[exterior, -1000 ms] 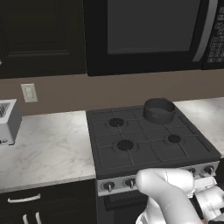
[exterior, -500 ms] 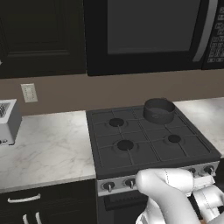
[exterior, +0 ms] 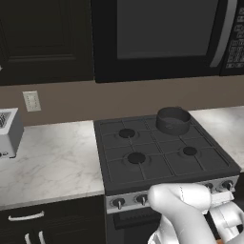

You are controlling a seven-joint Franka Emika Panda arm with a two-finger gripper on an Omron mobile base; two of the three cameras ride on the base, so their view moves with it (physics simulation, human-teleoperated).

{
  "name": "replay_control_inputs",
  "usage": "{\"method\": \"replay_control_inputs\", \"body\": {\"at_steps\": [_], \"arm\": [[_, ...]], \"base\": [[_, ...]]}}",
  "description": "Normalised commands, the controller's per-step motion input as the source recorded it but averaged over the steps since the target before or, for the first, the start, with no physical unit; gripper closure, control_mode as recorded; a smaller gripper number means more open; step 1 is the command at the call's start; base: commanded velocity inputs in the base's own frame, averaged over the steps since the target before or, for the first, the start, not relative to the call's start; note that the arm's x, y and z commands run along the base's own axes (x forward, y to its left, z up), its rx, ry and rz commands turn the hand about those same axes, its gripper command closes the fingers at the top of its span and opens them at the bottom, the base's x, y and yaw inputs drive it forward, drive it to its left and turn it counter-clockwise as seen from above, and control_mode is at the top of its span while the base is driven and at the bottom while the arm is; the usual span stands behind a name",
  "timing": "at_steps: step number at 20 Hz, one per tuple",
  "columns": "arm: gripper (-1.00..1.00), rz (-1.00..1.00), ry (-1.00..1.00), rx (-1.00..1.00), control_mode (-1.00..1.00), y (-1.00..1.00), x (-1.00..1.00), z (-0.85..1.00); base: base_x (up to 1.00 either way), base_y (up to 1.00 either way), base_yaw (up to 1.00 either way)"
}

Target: Turn off the rear right burner of the stove.

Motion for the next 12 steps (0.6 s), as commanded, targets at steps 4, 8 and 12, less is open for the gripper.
{"method": "replay_control_inputs", "body": {"at_steps": [4,8,12], "arm": [[-1.00,-0.01,0.00,0.00,-1.00,0.00,0.00,0.00],[-1.00,0.00,0.00,0.00,-1.00,0.00,0.00,0.01],[-1.00,-0.01,0.00,0.00,-1.00,0.00,-0.01,0.10]], "base": [[0.00,0.00,0.00],[0.00,0.00,0.00],[0.00,0.00,0.00]]}}
